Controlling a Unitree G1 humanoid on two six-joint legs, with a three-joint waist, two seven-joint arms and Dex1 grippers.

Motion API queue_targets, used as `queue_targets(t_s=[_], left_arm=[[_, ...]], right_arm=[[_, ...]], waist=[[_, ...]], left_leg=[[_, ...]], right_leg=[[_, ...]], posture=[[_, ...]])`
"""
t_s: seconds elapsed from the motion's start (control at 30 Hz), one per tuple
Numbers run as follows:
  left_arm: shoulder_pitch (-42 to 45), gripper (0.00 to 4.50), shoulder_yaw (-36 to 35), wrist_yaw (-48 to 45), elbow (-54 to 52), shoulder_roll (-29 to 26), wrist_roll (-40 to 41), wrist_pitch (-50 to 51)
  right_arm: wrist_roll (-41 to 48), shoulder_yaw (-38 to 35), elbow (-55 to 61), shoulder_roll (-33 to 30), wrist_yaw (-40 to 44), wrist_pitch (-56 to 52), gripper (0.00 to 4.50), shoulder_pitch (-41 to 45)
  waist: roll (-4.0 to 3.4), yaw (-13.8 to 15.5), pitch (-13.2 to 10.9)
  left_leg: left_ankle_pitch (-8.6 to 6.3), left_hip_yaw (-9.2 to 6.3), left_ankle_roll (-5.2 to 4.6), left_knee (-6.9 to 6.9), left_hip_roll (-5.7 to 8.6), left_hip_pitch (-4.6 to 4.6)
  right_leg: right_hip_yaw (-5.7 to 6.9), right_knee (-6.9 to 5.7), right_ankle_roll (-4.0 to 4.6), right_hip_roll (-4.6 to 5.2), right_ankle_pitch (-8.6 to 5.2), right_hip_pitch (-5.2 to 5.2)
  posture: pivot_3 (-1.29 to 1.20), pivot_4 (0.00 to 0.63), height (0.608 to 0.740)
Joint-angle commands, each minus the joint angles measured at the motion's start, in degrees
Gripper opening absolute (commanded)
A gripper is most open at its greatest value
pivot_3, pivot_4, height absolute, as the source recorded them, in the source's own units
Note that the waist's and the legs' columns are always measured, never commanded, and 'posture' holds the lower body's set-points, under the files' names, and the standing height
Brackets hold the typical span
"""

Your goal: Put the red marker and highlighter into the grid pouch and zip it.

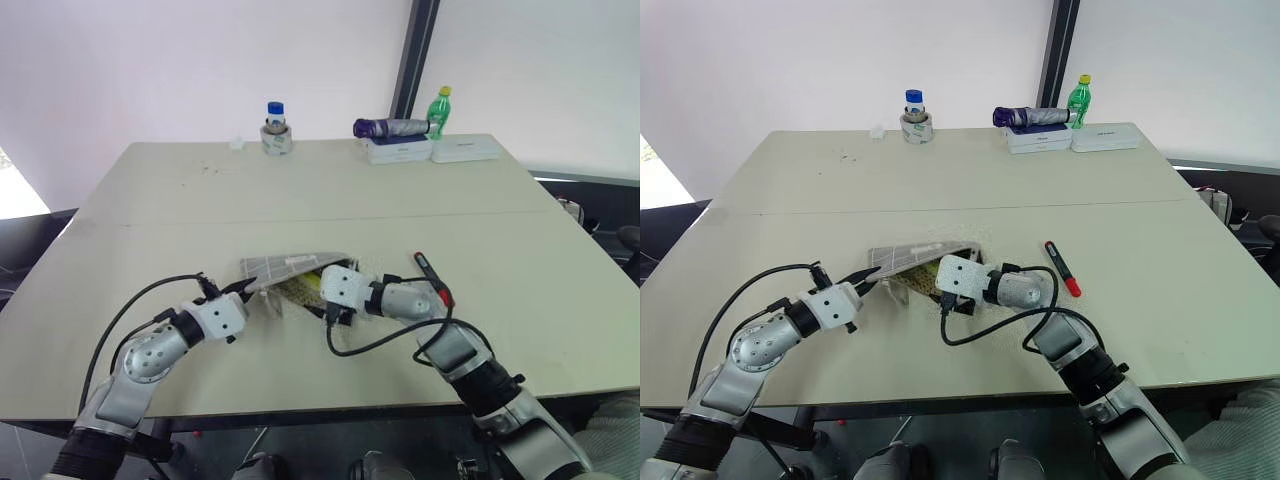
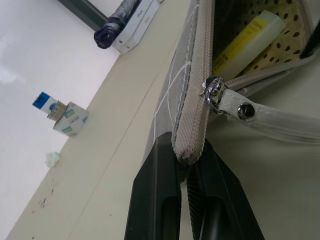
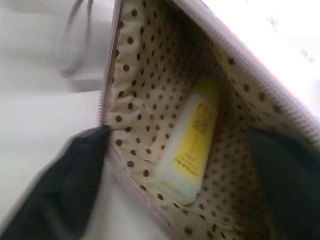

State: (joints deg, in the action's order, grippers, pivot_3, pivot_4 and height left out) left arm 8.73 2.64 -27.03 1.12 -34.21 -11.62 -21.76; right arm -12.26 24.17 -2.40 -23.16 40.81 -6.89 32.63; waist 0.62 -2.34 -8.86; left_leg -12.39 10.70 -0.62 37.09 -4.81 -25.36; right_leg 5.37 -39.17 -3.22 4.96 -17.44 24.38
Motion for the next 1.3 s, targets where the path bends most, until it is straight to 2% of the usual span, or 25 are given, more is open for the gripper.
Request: queue_targets(t_s=[0.03,0.3,0.4,0.47,0.57,0.67,0.8,1.03,1.3], left_arm=[[0.42,0.0,-1.6,1.0,-1.48,-0.15,0.98,-0.37],[0.32,0.0,-2.29,2.47,-0.74,-0.35,0.11,0.23],[0.12,0.0,-2.35,2.86,-0.17,-0.38,-0.34,-0.1],[0.06,0.0,-2.44,3.15,0.14,-0.41,-0.41,-0.25],[0.25,0.0,-2.26,3.38,0.61,-0.35,-0.49,-0.52],[0.6,0.0,-1.71,3.67,1.54,-0.11,-1.01,-1.07],[1.34,0.0,-0.78,3.66,2.7,0.44,-1.13,-1.71],[3.55,0.0,0.84,3.07,4.87,0.83,-1.21,-3.04],[3.94,0.0,0.93,3.42,5.18,0.98,-1.63,-3.2]], right_arm=[[3.13,-2.3,3.99,-1.51,3.33,0.02,4.47,-1.11],[23.67,-11.87,19.46,-7.63,16.15,-14.15,4.47,-10.87],[30.72,-19.2,22.05,-8.42,15.41,-17.61,4.47,-13.65],[33.32,-24.6,21.53,-6.78,11.51,-17.79,4.47,-14.47],[32.75,-34.22,15.24,-2.08,1.29,-11.43,4.47,-17.75],[24.07,-36.23,11.06,-2.46,-3.26,1.64,4.47,-27.01],[20.04,-37.1,12.41,-0.58,-10.59,4.79,4.47,-33.73],[19.58,-38.26,11.22,0.35,-18.63,0.29,4.47,-31.18],[23.29,-37.64,4.71,-1.08,-18.81,-15.66,4.47,-24.16]], waist=[[0.0,0.05,0.0],[0.02,0.34,0.0],[0.03,0.64,0.0],[0.03,0.84,0.0],[0.09,1.3,0.03],[0.13,2.61,0.05],[0.07,2.32,0.02],[0.07,1.29,0.02],[0.07,1.48,0.02]], left_leg=[[0.0,0.0,0.0,0.0,0.0,0.0],[-0.19,-0.05,-0.32,0.02,0.0,0.01],[-0.21,-0.08,-0.34,0.05,0.0,0.01],[-0.21,-0.09,-0.34,0.06,0.0,0.01],[-0.21,-0.09,-0.34,0.05,-0.01,0.02],[-0.22,-0.09,-0.35,0.03,0.07,0.01],[-0.25,0.01,-0.41,0.05,0.12,-0.01],[-0.18,-0.08,-0.29,0.06,0.0,0.12],[-0.2,-0.05,-0.35,0.04,0.05,0.07]], right_leg=[[0.0,0.0,0.0,0.0,0.0,0.0],[0.0,0.01,0.0,0.04,0.0,-0.05],[0.0,0.01,0.01,0.08,0.0,-0.07],[0.0,0.01,0.01,0.08,0.0,-0.07],[0.0,0.01,0.01,0.07,0.0,-0.05],[0.06,0.05,0.0,0.05,-0.01,-0.11],[-0.01,0.12,-0.05,0.09,-0.03,-0.1],[-0.06,0.07,0.05,0.03,0.02,-0.15],[-0.05,0.07,0.04,-0.01,0.02,-0.14]], posture=[[0.0,0.15,0.74],[0.0,0.15,0.74],[0.0,0.15,0.74],[0.0,0.15,0.74],[0.0,0.15,0.74],[0.0,0.15,0.74],[0.0,0.15,0.74],[0.0,0.15,0.74],[0.0,0.15,0.74]])
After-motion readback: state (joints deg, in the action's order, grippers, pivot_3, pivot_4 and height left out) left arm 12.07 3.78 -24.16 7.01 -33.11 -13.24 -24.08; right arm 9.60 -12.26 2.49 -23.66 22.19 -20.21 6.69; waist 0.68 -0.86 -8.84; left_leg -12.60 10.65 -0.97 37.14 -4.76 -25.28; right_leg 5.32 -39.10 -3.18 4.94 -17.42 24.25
